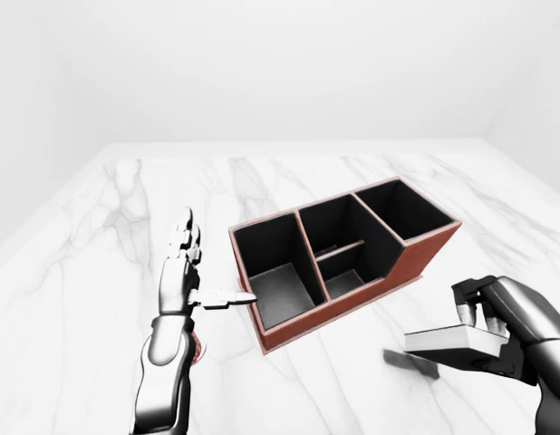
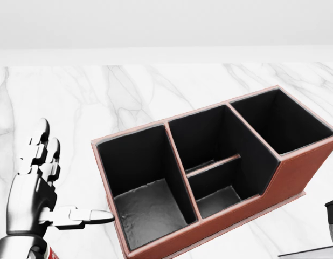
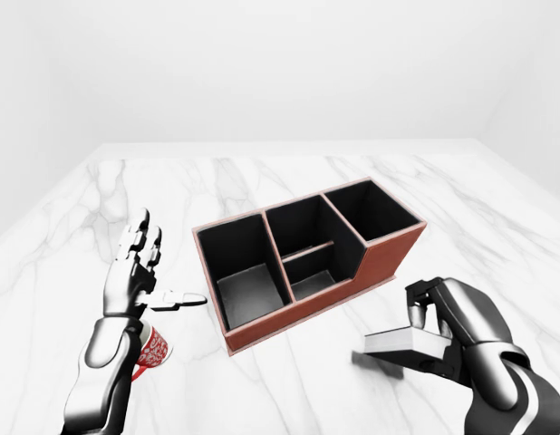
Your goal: Pick up the book and place it in the back compartment of the caddy.
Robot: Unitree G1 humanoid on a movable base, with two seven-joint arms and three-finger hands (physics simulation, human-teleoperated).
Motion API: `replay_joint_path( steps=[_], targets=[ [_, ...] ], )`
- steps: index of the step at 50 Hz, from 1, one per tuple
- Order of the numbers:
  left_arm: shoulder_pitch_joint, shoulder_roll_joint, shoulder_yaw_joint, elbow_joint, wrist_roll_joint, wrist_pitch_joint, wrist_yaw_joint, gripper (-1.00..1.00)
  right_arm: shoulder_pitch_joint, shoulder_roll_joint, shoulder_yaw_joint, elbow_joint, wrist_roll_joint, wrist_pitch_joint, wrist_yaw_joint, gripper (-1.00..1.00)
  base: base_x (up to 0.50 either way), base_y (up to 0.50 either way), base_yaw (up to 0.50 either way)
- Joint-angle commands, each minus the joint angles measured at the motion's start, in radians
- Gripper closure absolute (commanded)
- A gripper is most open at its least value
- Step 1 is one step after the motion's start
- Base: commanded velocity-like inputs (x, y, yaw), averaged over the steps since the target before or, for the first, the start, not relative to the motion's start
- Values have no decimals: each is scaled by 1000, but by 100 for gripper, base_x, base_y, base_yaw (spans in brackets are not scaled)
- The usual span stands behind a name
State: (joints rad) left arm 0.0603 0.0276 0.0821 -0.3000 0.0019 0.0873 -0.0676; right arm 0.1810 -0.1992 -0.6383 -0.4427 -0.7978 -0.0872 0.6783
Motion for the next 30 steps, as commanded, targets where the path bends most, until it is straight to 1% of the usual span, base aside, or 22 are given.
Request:
replay_joint_path(
  steps=[1, 15, 18, 22, 26, 30],
  targets=[
    [0, 0, 0, 3, 0, 0, -1, -100, -48, -18, 7, -99, -9, 0, 20, 100, 0, 0, 0],
    [-4, 2, 6, 2, -5, 0, -2, -100, -155, -67, 129, -147, -77, 0, 20, 100, 0, 0, 0],
    [-5, 2, 6, -1, -6, 0, -2, -100, -174, -72, 153, -161, -86, 13, 20, 100, 0, 0, 0],
    [-5, 2, 7, -4, -6, 0, -2, -100, -194, -77, 185, -164, -106, 17, 20, 100, 0, 0, 0],
    [-6, 2, 5, -2, -4, 0, -1, -100, -217, -79, 211, -171, -115, 29, 20, 100, 0, 0, 0],
    [-6, 2, 4, -1, -4, 0, -1, -100, -241, -82, 237, -173, -124, 47, 20, 100, 0, 0, 0]
  ],
)
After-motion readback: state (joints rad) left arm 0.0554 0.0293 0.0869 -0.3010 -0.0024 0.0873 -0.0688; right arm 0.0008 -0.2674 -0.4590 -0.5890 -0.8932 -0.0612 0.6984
